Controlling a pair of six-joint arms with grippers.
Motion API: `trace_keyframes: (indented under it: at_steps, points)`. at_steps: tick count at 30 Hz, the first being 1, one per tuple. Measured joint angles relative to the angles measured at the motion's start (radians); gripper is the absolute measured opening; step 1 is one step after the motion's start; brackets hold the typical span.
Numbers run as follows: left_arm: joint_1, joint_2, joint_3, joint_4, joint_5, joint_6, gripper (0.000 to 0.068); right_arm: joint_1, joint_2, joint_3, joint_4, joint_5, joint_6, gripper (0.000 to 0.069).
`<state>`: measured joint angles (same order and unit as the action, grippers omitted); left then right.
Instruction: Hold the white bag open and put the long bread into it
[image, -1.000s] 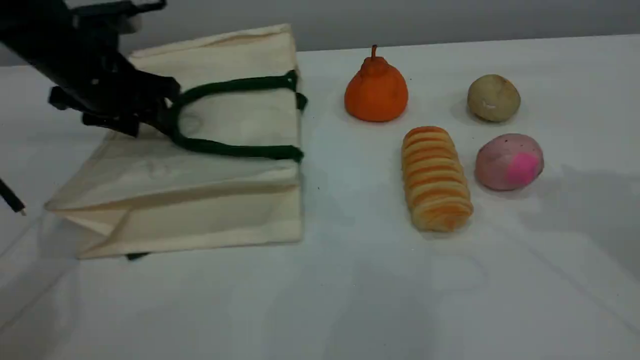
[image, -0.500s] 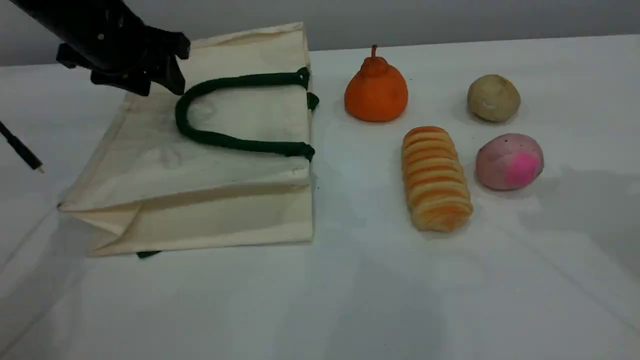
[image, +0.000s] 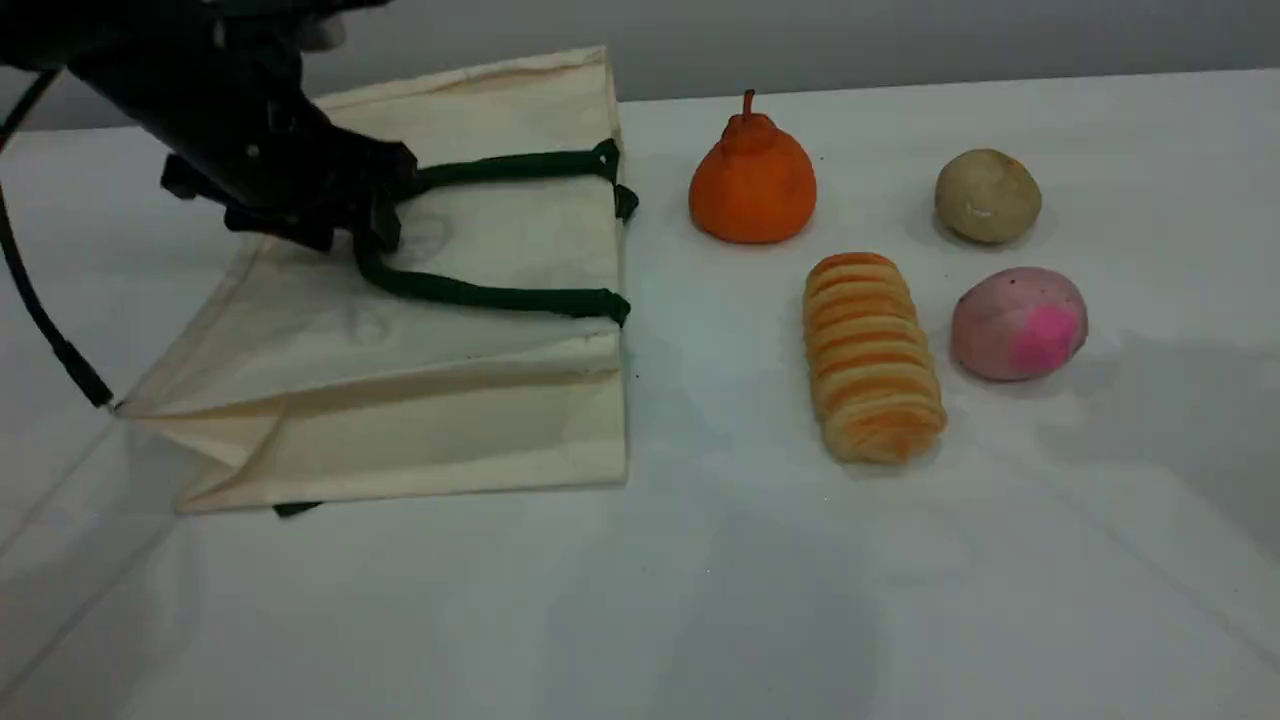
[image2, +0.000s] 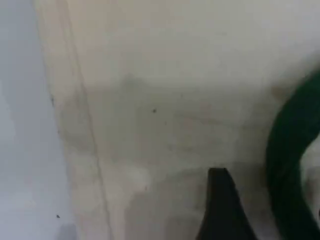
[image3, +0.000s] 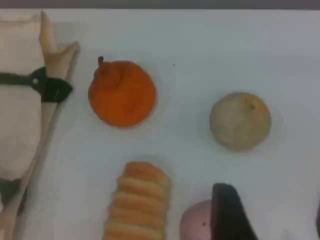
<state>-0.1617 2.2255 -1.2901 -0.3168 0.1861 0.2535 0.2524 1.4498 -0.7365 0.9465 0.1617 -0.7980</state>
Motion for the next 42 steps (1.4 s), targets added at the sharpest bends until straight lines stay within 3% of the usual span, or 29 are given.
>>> trace_keyframes:
  at_steps: [11,14,19,24,27,29,32,42]
  points:
    - [0.0,0.084,-0.003,-0.004,-0.042,-0.002,0.0405,0.0,0.0,0.0,0.0,0.018,0.0,0.0337]
    - [-0.001,0.102,-0.003,-0.006,-0.045,-0.003,0.0354,0.0,0.0,0.0,0.0,0.023,0.001,0.0337]
    - [-0.003,0.117,-0.005,-0.017,-0.038,-0.004,0.0176,0.0,0.0,0.0,0.0,0.023,0.001,0.0337]
    - [-0.003,0.117,-0.005,-0.007,-0.024,-0.002,0.0174,0.0,0.0,0.0,0.0,0.029,0.0,0.0337]
    - [0.002,0.085,-0.004,0.009,0.049,0.0,0.0174,0.0,0.0,0.0,0.0,0.03,-0.001,0.0337]
    - [0.003,0.044,-0.005,0.016,0.153,0.007,0.0162,0.0,0.0,0.0,0.0,0.03,-0.001,0.0337]
    - [0.003,-0.027,-0.024,0.025,0.281,0.051,0.0095,0.0,0.0,0.0,0.0,0.03,-0.001,0.0337]
    - [0.001,-0.301,-0.128,0.008,0.418,0.168,0.0094,0.0,0.102,0.0,0.036,-0.01,-0.084,0.0337]
